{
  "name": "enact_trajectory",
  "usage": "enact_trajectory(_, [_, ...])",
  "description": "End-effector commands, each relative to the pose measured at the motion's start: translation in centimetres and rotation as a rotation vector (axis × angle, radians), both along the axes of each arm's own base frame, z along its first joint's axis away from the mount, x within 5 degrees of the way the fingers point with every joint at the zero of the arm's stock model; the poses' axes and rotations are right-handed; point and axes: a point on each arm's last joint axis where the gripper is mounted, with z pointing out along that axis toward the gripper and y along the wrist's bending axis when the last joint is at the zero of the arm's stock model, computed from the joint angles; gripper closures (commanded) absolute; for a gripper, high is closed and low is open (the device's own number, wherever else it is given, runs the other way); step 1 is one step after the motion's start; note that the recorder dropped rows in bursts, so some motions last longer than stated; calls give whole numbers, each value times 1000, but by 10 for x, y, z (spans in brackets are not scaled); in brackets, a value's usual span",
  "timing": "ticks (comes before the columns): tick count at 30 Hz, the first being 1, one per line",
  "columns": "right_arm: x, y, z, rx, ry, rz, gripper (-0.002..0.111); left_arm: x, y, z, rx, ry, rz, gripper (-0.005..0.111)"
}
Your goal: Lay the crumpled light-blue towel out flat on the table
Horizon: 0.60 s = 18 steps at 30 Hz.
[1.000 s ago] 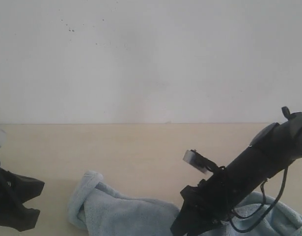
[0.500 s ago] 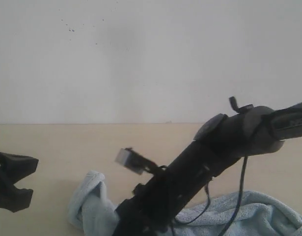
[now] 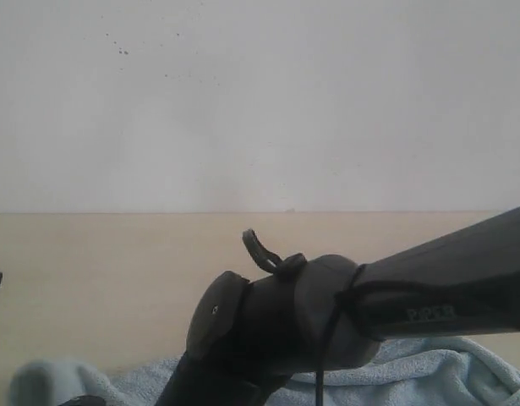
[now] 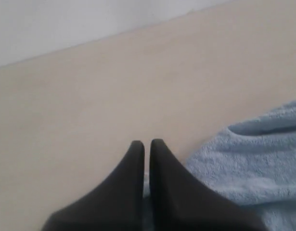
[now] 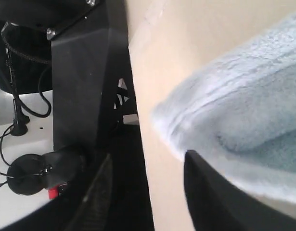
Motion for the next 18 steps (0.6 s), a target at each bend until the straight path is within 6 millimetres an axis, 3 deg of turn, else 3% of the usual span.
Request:
enact_trajectory(1, [3, -5, 11, -26, 2, -33, 51, -9, -1, -11, 30, 132, -47, 103])
enact_trajectory(6, [18, -37, 42, -122, -33, 16, 52, -23, -3, -20, 39, 293, -103, 103])
enact_trajectory(11, [63, -102, 85, -382, -302, -120, 52, -38, -17, -23, -65, 430, -218, 100])
enact_trajectory(14, [91, -138, 94, -541, -367, -373, 52, -54, -38, -32, -26, 332, -578, 83])
enact_trajectory(16, [104, -157, 97, -587, -350, -497, 52, -69, -44, -46, 92, 253, -822, 69])
enact_trajectory(18, [109, -169, 96, -604, -328, -537, 52, -77, -41, -64, 182, 260, -877, 57])
